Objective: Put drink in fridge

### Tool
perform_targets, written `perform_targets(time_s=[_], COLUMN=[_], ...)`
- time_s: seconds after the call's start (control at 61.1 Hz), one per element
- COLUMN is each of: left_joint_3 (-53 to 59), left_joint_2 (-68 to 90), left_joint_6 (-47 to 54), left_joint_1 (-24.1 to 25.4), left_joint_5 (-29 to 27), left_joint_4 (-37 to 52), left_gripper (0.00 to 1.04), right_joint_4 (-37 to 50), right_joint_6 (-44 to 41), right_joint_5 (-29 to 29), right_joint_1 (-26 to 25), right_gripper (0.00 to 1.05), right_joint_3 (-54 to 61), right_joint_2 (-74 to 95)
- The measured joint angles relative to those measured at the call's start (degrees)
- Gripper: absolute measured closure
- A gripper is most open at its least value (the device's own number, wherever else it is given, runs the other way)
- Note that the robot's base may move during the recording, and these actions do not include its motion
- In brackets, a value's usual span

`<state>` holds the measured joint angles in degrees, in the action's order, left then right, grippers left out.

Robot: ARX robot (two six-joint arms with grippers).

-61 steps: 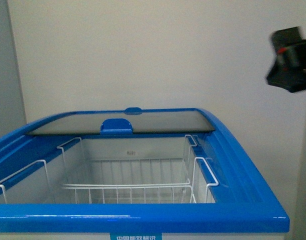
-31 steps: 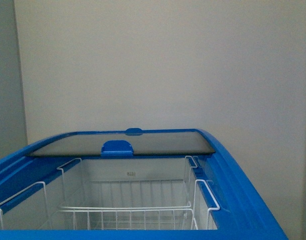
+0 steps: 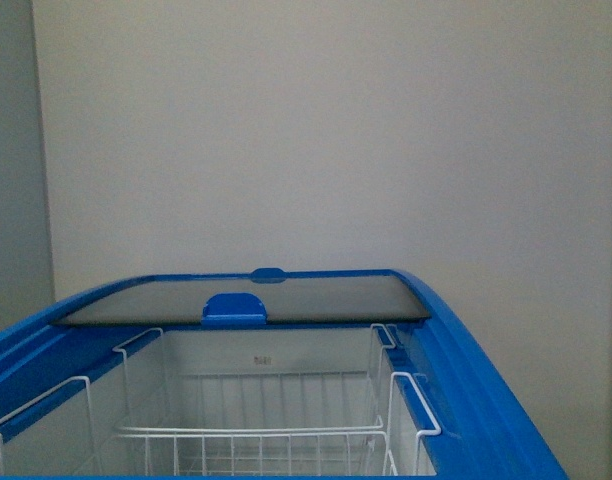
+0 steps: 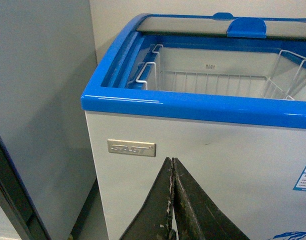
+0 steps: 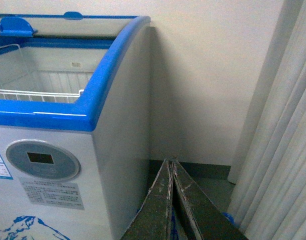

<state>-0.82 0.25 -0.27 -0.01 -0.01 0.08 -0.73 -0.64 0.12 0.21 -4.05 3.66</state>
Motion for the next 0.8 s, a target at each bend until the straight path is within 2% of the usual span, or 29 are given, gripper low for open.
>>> perform_targets(time_s=[0.59, 0.737, 0.803], left_joint_3=[0.00, 0.00, 0.00], left_joint_2=[0.00, 0.00, 0.00], left_joint_6=[0.00, -0.02, 0.00], left_joint_1=[0.00, 0.00, 0.00], left_joint_5=[0.00, 0.00, 0.00], left_joint_4=[0.00, 0.00, 0.00], left_gripper=[1.02, 0.76, 0.62], right_joint_4=[0.59, 0.59, 0.59], right_joint_6=[0.00, 0.02, 0.02], right_joint_5=[-0.13, -0.15, -0.13], right_joint_1=[-0.09, -0.09, -0.09], right_gripper=[1.02, 0.77, 0.62], right_joint_3=[3.13, 3.13, 3.13], right_joint_2=[-3.32, -3.32, -3.34])
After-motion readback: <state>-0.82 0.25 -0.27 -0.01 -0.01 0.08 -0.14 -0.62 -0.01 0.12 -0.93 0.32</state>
